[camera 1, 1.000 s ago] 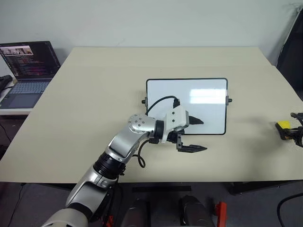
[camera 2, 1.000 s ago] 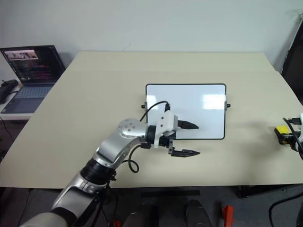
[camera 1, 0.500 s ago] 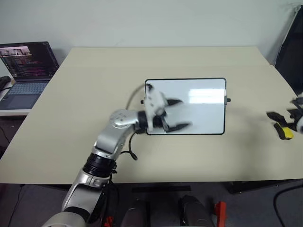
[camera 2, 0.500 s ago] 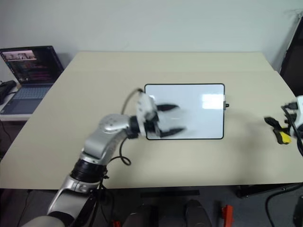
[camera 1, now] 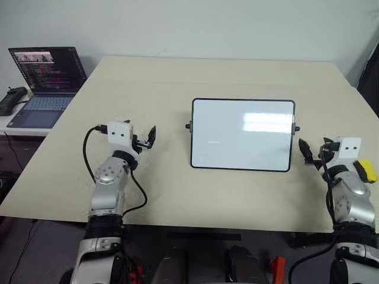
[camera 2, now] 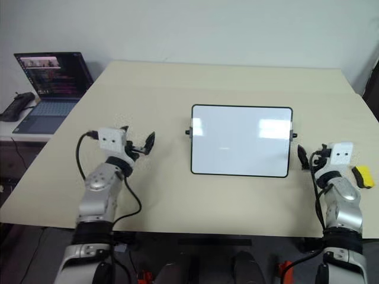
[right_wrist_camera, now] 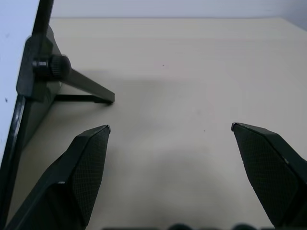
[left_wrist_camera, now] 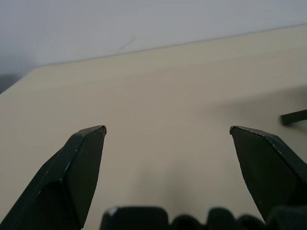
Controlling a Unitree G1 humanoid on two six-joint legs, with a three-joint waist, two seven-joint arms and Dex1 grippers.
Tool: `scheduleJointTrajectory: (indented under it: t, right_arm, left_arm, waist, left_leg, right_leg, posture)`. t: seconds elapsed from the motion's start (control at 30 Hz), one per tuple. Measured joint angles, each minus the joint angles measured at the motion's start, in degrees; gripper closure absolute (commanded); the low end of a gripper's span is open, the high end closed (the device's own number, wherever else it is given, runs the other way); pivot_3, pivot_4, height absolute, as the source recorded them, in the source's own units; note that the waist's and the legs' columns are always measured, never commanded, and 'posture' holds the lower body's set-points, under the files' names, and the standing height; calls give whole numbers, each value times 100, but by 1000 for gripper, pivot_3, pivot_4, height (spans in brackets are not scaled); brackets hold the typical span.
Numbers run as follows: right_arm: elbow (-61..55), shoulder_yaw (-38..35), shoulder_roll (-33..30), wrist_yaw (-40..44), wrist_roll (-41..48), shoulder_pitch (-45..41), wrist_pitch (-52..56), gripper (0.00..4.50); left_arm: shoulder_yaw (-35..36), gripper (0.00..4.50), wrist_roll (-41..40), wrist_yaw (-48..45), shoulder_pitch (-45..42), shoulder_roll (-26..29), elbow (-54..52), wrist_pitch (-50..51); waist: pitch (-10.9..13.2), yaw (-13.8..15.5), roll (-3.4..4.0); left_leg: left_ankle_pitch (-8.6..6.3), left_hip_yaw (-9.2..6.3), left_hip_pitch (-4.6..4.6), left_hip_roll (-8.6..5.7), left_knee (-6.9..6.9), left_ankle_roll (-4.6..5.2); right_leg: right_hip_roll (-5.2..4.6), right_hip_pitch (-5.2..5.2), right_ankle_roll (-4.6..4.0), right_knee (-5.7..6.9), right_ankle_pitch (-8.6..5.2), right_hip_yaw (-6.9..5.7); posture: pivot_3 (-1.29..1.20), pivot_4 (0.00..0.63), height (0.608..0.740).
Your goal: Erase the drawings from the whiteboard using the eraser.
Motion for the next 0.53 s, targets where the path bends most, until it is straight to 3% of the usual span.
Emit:
scheduleJointTrajectory:
  t: [0.23, 0.53]
  right_arm:
    - [-316, 155, 458, -337, 21, 121, -190, 61]
    - [-247, 228, 579, -715, -104, 177, -700, 61]
  left_arm:
    - [-12, 0, 8, 18, -166, -95, 1094, -973]
    - [-213, 0, -177, -452, 159, -309, 926, -1137]
  waist:
    - [-2, -111, 3]
    - [-4, -99, 6]
  left_leg:
    - [0, 7, 3, 0, 1, -1]
    - [0, 6, 3, 3, -1, 0]
  right_leg:
    - [4, -2, -2, 4, 3, 3]
    - [3, -2, -2, 4, 3, 3]
  posture:
    - [0, 150, 740]
    - [0, 150, 740]
